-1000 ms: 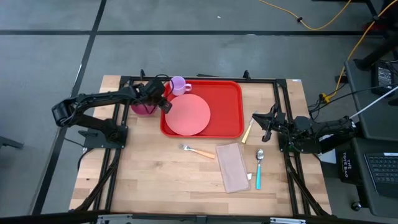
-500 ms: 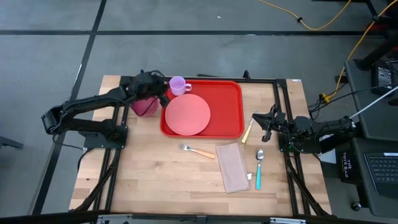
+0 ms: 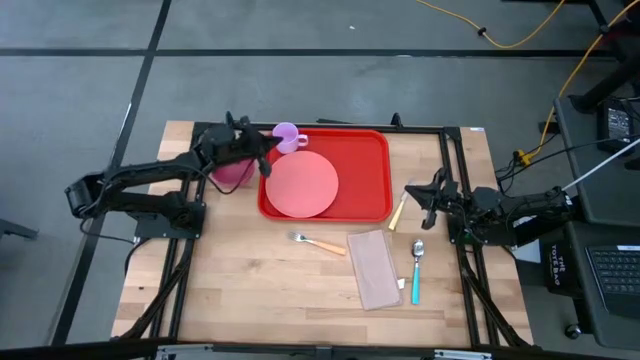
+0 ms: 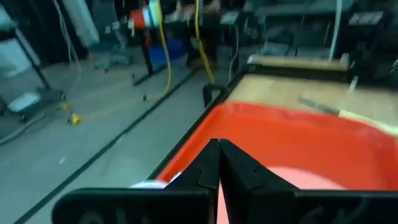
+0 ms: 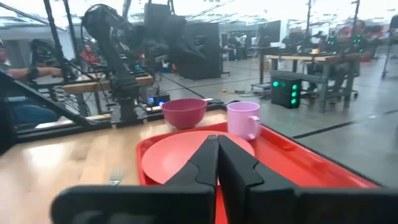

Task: Set up tray
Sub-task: Put the purple bowl on the pink plate on the red serving tray

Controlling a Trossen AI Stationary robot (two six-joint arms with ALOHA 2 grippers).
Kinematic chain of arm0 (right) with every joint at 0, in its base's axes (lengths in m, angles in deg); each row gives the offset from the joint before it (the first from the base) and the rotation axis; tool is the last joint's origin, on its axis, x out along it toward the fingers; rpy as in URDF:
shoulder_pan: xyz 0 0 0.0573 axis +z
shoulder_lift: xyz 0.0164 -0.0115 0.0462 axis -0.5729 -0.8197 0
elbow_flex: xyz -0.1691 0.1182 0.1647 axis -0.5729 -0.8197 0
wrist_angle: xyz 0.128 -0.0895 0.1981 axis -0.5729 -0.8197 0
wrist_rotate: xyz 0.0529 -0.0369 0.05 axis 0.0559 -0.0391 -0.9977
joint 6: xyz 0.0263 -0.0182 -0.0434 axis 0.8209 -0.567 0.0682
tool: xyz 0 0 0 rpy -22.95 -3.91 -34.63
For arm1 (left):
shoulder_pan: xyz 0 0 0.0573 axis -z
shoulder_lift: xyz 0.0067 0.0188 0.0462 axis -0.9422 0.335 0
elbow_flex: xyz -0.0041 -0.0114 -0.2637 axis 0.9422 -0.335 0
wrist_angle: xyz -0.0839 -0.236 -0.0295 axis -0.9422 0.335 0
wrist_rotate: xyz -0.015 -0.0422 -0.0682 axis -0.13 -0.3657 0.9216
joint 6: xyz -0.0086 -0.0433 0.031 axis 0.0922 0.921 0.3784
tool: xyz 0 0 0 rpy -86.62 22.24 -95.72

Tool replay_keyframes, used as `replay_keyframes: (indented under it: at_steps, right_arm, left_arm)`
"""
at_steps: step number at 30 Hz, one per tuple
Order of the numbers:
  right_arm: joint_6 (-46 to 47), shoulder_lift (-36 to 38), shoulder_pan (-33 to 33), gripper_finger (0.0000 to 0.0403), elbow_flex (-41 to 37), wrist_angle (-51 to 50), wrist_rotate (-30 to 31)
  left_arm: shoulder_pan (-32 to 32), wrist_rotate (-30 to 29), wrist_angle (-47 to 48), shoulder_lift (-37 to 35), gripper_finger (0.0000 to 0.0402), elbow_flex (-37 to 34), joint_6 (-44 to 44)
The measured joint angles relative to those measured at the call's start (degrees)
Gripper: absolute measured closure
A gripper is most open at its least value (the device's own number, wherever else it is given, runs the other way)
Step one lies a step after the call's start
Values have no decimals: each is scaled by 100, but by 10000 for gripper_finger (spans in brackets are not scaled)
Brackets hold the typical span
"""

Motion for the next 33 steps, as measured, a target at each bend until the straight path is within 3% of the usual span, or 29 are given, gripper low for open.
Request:
replay_keyframes:
  at_steps: [3, 10, 19, 25, 33]
  right_arm:
    - [31, 1, -2, 388, -1, -4, -176]
    - [14, 1, -2, 396, 0, -7, -238]
    - [16, 1, -4, 352, -2, 17, -69]
    - [20, 1, -4, 355, -1, 22, 150]
    - [13, 1, -6, 355, -1, 15, 413]
  left_arm:
    - [4, 276, -300, -91, 400, -316, 66]
    - [4, 302, -11, -488, 401, -377, 175]
    - [4, 294, 123, -727, 399, -377, -86]
    - [4, 65, 928, -1026, 400, -353, -51]
    - [163, -609, 3033, -1176, 401, 605, 440]
